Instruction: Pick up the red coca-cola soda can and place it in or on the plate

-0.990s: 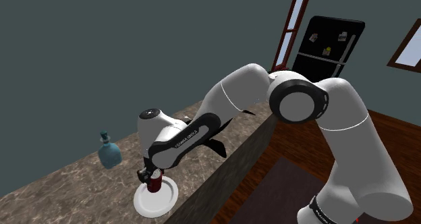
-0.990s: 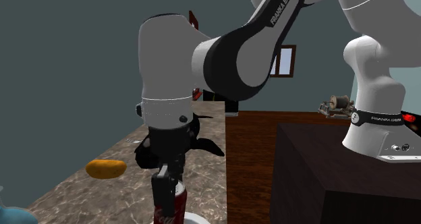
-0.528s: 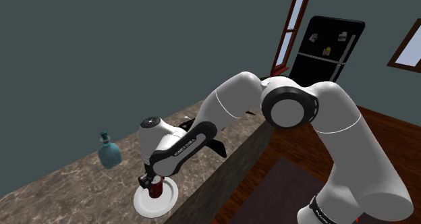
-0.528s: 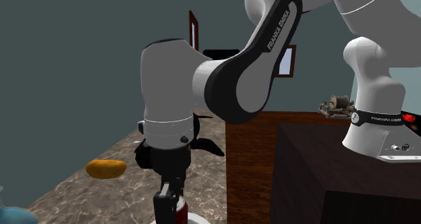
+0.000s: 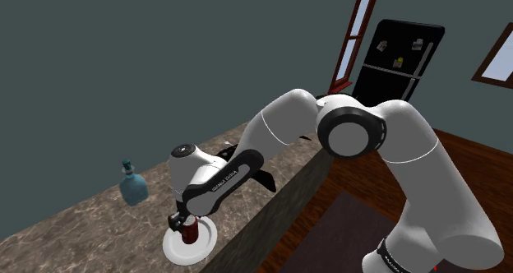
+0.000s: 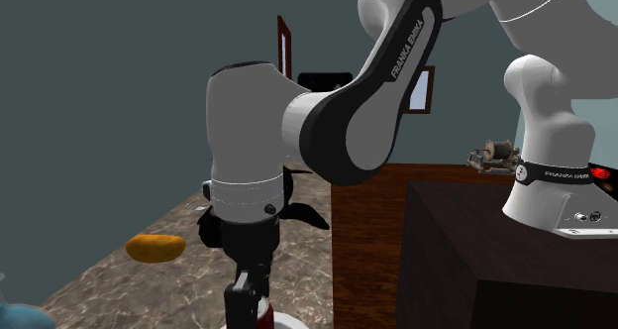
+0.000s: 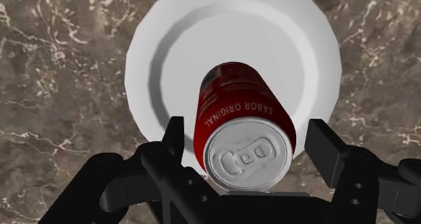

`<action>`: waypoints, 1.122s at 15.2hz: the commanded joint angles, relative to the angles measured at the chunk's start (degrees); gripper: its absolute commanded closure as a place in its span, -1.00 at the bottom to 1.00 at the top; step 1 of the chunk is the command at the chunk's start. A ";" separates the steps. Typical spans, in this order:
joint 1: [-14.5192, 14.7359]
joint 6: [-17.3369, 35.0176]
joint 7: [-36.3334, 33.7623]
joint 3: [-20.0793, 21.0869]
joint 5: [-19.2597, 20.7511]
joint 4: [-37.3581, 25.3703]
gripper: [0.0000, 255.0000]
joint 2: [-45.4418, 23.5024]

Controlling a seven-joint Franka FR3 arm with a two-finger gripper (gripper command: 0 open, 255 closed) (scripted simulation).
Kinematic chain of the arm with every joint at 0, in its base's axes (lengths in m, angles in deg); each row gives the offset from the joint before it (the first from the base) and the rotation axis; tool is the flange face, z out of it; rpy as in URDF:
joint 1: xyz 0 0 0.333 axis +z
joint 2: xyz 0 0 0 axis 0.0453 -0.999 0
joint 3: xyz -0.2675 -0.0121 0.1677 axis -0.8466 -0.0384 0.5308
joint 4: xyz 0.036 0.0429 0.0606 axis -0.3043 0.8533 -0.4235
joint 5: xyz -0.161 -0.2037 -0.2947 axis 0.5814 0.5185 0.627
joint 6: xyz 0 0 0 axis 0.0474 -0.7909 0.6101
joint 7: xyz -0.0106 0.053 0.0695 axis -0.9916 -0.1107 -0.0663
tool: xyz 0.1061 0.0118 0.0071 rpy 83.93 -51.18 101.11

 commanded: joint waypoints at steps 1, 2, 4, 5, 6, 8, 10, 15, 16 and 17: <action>0.00 0.01 -0.01 0.00 0.00 0.00 -1.00 0.01; 0.01 0.01 -0.01 0.00 0.00 0.00 -1.00 0.01; 0.01 0.01 -0.01 0.00 0.00 0.00 -1.00 0.01; 0.00 -0.01 0.01 0.00 0.00 -0.03 -1.00 0.00; -0.20 -1.01 0.12 0.25 -0.21 0.54 -1.00 1.56; -0.59 -3.13 0.38 0.74 -0.67 1.41 -1.00 4.55; -0.74 -4.02 0.49 0.92 -0.86 1.66 -1.00 5.69; -0.74 -4.02 0.49 0.92 -0.86 1.66 -1.00 5.69; -0.74 -4.02 0.49 0.92 -0.86 1.66 -1.00 5.69; -0.74 -4.02 0.49 0.92 -0.86 1.66 -1.00 5.69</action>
